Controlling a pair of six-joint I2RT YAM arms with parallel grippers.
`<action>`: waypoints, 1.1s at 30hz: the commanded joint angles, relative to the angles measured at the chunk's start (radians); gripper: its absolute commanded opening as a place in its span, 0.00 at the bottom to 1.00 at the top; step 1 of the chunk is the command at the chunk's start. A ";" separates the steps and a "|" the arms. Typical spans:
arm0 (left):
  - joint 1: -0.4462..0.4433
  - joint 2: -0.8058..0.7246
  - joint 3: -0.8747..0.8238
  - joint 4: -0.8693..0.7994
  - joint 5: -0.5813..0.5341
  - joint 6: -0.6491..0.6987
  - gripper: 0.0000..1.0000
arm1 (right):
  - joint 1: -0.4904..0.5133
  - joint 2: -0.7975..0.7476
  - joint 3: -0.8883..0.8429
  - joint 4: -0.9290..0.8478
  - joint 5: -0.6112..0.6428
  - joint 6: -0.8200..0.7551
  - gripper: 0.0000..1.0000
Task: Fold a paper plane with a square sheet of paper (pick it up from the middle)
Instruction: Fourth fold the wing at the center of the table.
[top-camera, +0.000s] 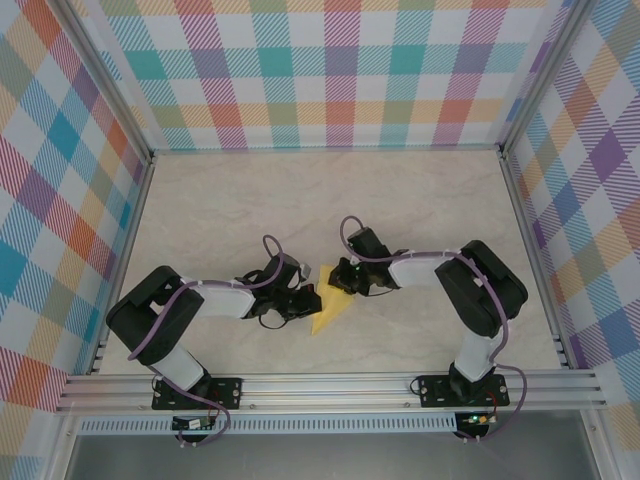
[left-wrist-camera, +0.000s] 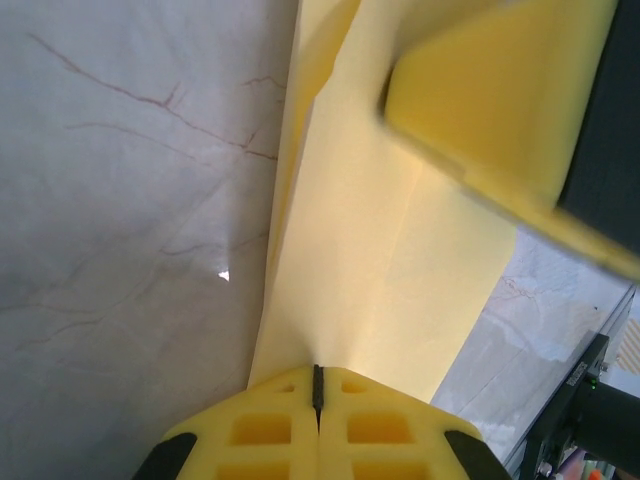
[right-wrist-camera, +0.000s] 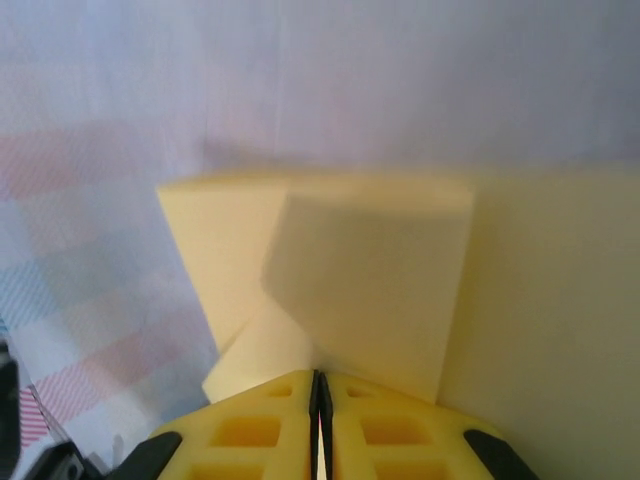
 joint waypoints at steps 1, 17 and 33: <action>-0.003 0.088 -0.063 -0.219 -0.104 0.033 0.00 | -0.077 0.040 0.036 -0.035 0.099 -0.057 0.14; -0.005 0.083 -0.070 -0.218 -0.101 0.039 0.00 | -0.187 0.017 0.170 -0.135 0.039 -0.161 0.15; -0.008 0.069 -0.051 -0.203 -0.059 0.045 0.00 | 0.002 -0.041 -0.014 0.057 -0.079 -0.011 0.09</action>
